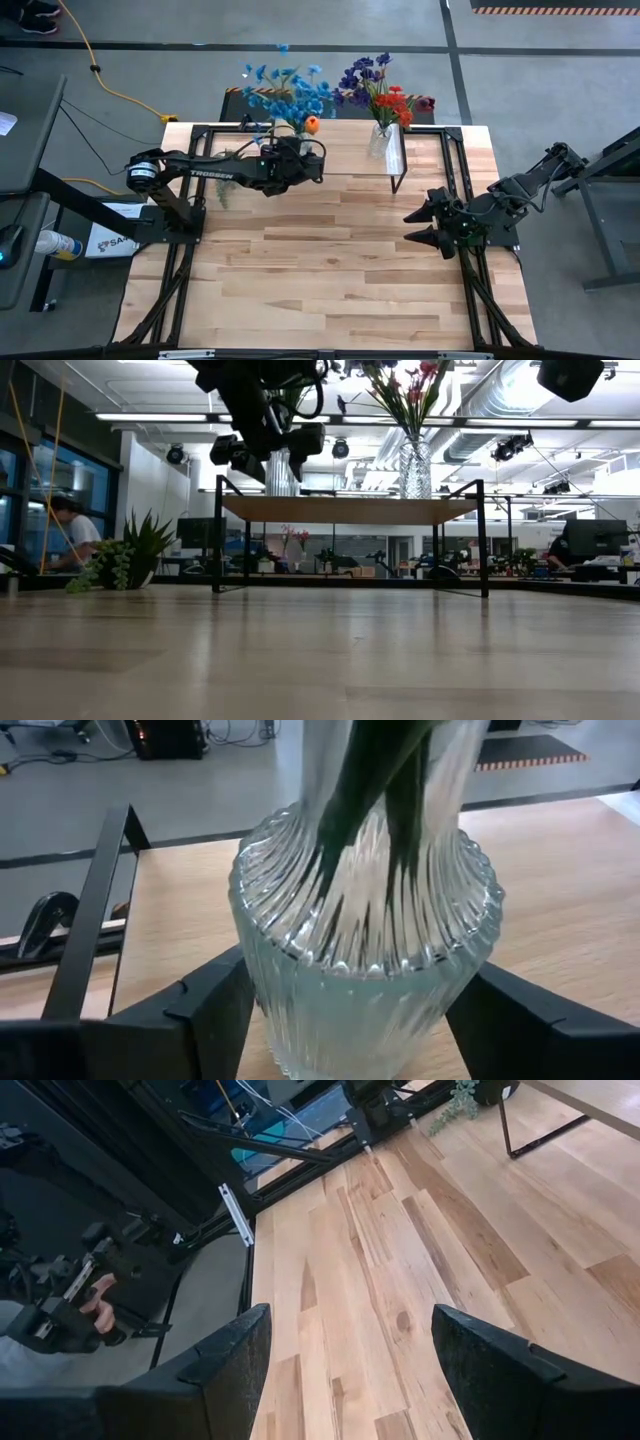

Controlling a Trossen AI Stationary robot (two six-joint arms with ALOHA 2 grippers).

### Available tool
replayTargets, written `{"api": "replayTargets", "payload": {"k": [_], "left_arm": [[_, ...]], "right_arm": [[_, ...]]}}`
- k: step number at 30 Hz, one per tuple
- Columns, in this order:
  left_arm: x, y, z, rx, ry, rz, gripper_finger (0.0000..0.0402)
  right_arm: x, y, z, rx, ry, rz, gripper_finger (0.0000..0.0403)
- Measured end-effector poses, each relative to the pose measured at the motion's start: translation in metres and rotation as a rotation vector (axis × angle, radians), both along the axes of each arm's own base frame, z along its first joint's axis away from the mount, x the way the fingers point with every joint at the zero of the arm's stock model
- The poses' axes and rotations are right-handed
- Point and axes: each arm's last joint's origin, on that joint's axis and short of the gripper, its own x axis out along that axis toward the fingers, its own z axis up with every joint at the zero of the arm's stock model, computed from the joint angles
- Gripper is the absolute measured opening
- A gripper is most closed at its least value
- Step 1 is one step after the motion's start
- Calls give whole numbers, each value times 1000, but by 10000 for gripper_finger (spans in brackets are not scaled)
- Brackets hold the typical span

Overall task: Pick and place flowers into a vace then onto a shelf
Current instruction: Put the transparent flower vase on the shelf

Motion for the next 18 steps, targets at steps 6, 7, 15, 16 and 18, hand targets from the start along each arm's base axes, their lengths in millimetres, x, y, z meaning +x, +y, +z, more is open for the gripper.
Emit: {"api": "replayTargets", "payload": {"k": [6, 7, 15, 16, 18], "left_arm": [[0, 0, 0, 10, 2, 7, 346], [0, 0, 1, 15, 0, 11, 357], [0, 0, 1, 16, 0, 12, 397], [0, 0, 1, 16, 0, 12, 396], [0, 0, 1, 18, 0, 14, 392]], "right_arm": [[0, 0, 0, -1, 0, 2, 266], [0, 0, 0, -1, 0, 2, 266], [0, 0, 0, -1, 0, 1, 266], [0, 0, 0, -1, 0, 1, 266], [0, 0, 0, -1, 0, 1, 266]]}}
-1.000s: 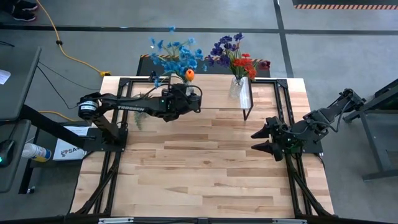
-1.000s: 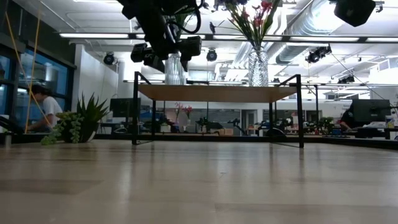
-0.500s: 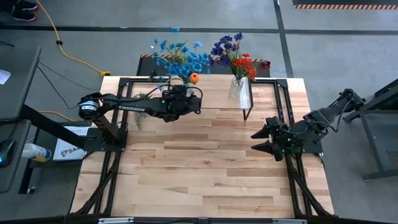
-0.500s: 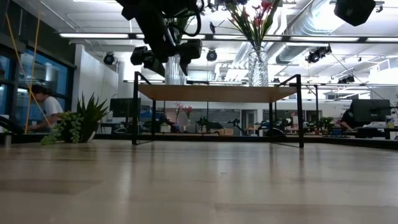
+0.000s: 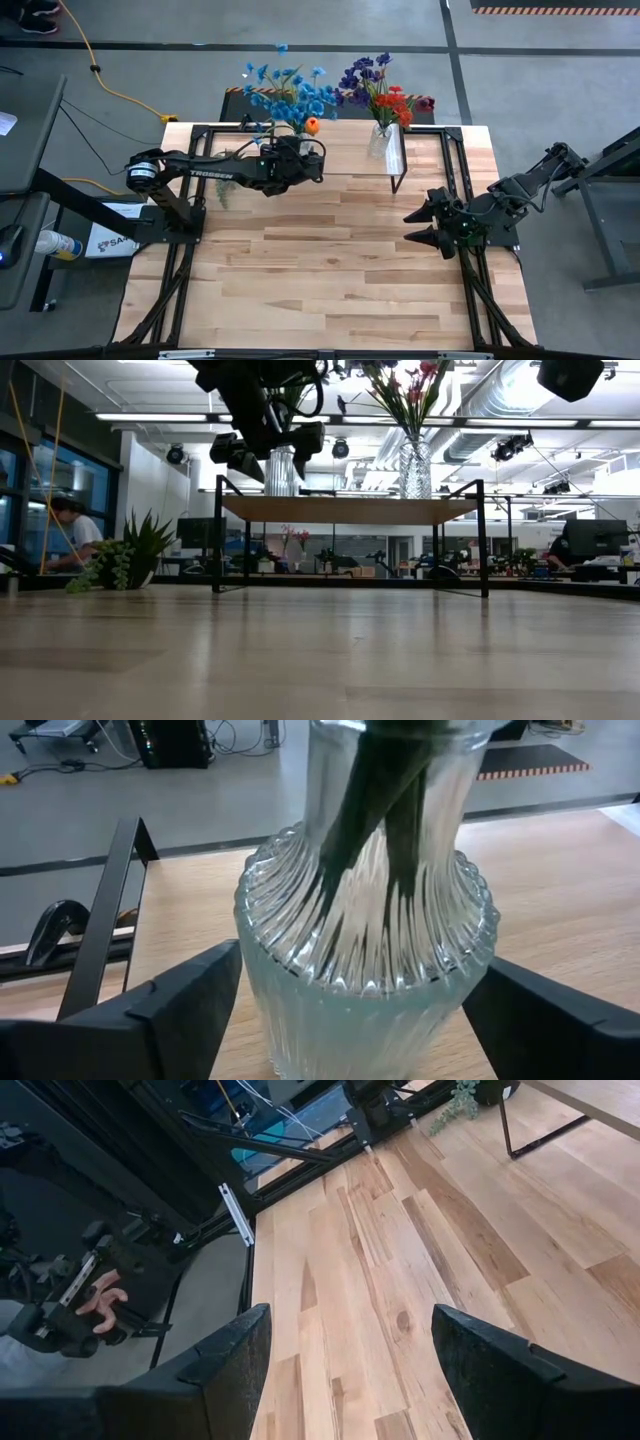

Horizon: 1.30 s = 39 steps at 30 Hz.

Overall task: Pick and place flowers into a vace then onto a shelf
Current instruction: Put the transparent flower vase on the shelf

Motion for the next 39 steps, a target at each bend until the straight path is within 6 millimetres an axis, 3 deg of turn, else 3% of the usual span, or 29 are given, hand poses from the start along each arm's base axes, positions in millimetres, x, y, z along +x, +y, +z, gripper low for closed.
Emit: {"api": "replayTargets", "payload": {"k": [39], "left_arm": [[0, 0, 1, 20, 0, 18, 383]], "right_arm": [[0, 0, 0, 0, 0, 0, 266]]}}
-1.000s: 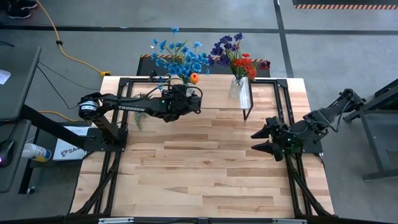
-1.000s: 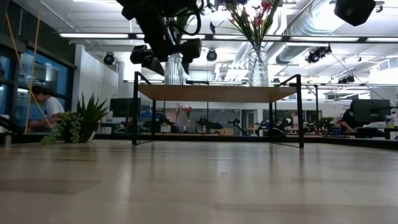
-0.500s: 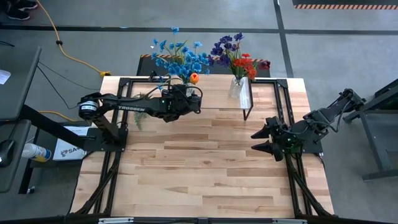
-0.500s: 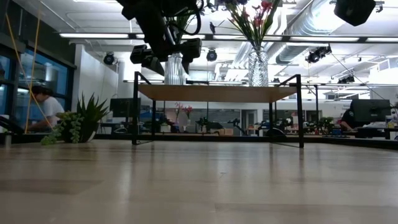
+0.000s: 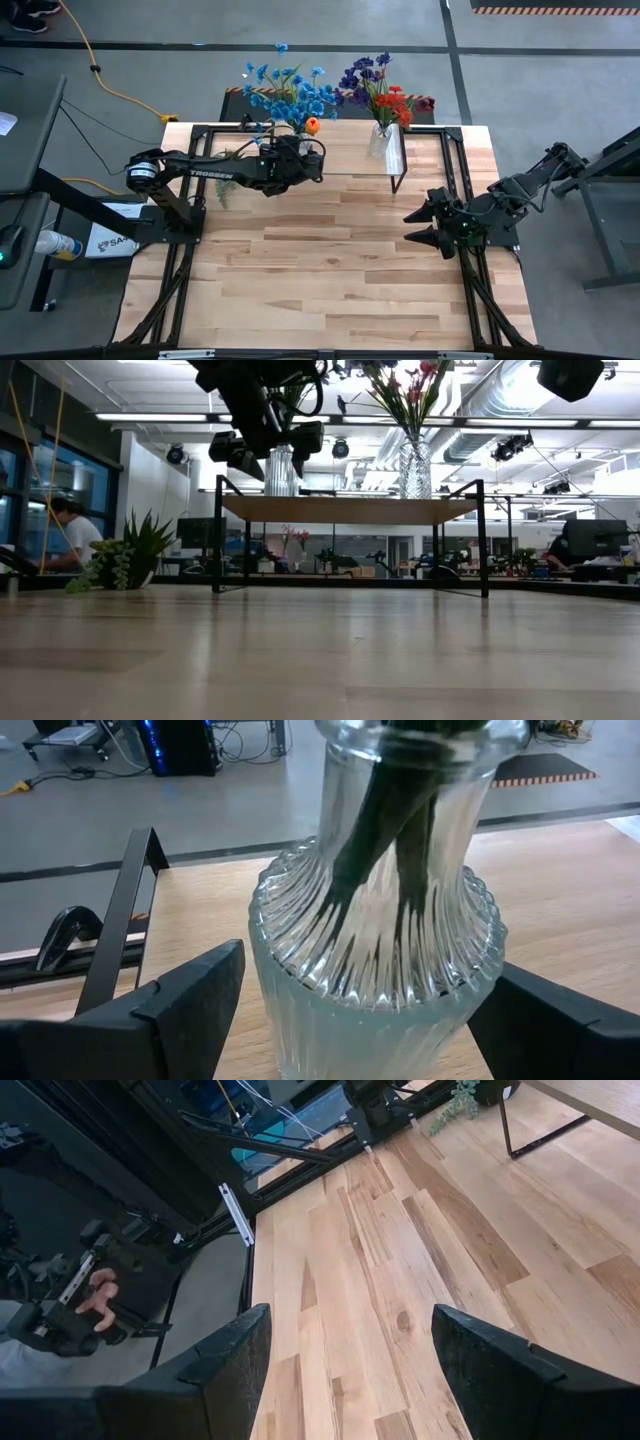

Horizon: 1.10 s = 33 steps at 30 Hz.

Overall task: Pick and place flowers into a vace then onto a shelf
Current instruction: Put the transparent flower vase on the shelf

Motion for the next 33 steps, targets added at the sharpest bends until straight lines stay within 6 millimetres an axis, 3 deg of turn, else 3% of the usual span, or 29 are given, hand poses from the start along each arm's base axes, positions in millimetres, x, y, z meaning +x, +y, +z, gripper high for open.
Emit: {"api": "replayTargets", "payload": {"k": [33], "left_arm": [[1, 0, 1, 1, 5, -16, 383]], "right_arm": [[0, 0, 0, -3, -2, -7, 266]]}}
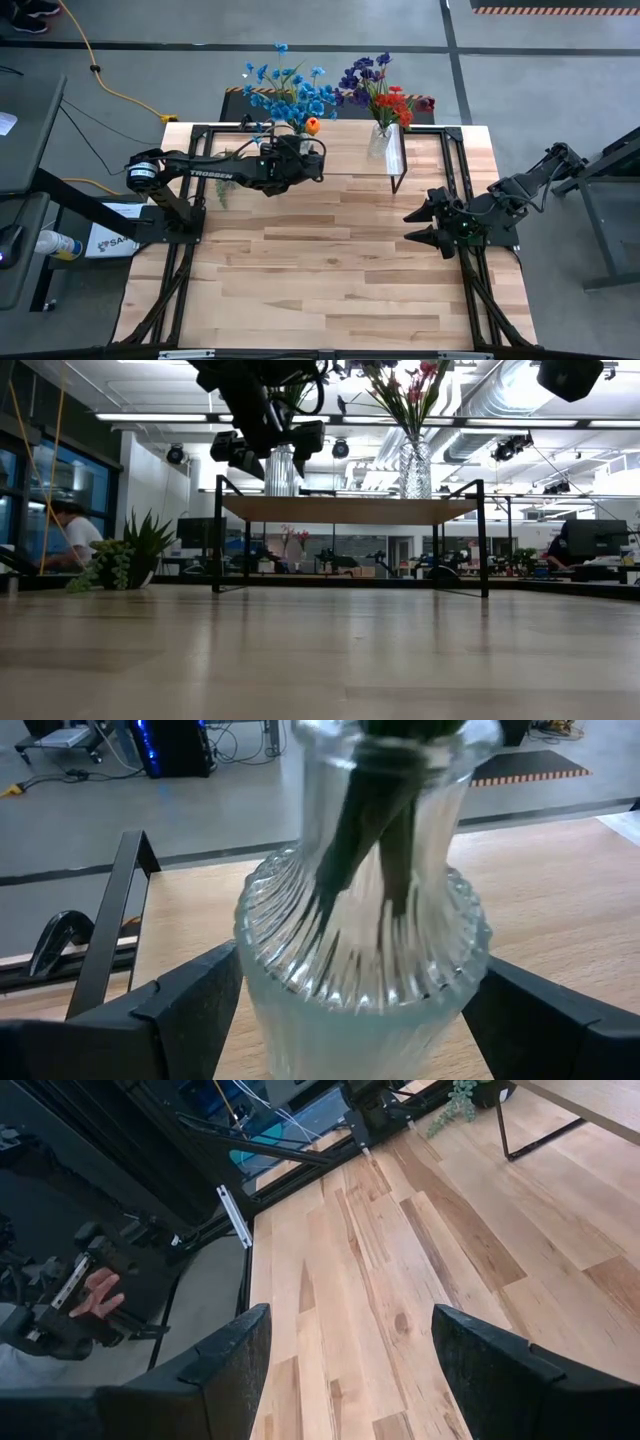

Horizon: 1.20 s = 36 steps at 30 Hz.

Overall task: Pick and place flowers into a vace then onto a shelf
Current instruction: Put the transparent flower vase on the shelf

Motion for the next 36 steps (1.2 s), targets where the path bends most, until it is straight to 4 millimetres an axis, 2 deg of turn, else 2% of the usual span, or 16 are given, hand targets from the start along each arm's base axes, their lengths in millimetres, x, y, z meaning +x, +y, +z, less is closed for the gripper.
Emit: {"api": "replayTargets", "payload": {"k": [6, 12, 36], "left_arm": [[3, 0, 4, 17, -19, -19, 397], [4, 0, 4, 18, -28, -24, 389], [4, 0, 3, 6, -13, -34, 400]], "right_arm": [[0, 0, 0, 0, 0, 0, 266], [0, 0, 0, 0, -1, 0, 266], [0, 0, 0, 5, 1, 5, 266]]}}
